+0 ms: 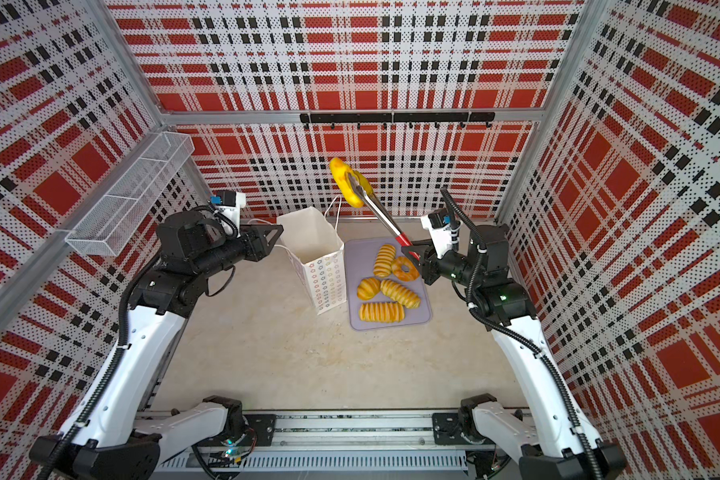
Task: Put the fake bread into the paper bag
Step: 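Carry the yellow bun toward the bag opening with the right gripper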
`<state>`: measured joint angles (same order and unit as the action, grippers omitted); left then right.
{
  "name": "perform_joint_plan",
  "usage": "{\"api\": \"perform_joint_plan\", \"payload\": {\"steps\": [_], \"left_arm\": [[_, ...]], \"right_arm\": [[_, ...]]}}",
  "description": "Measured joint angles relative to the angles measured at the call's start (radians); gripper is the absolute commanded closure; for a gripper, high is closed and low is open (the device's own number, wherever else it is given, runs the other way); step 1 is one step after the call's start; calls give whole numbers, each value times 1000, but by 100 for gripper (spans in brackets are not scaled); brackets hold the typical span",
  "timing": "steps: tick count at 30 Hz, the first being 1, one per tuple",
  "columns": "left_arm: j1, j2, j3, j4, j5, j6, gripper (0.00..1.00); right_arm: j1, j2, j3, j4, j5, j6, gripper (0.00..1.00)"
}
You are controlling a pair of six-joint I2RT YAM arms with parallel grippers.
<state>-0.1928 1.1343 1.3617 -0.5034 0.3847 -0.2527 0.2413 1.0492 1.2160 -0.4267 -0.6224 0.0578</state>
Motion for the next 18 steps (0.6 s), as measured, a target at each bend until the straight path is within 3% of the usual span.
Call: {"api": "perform_joint_plan", "payload": {"steps": [18], "left_arm": [[0, -10, -3, -9, -35, -13, 54]], "right_arm": [[224, 134, 70, -167, 146, -84, 79]]}}
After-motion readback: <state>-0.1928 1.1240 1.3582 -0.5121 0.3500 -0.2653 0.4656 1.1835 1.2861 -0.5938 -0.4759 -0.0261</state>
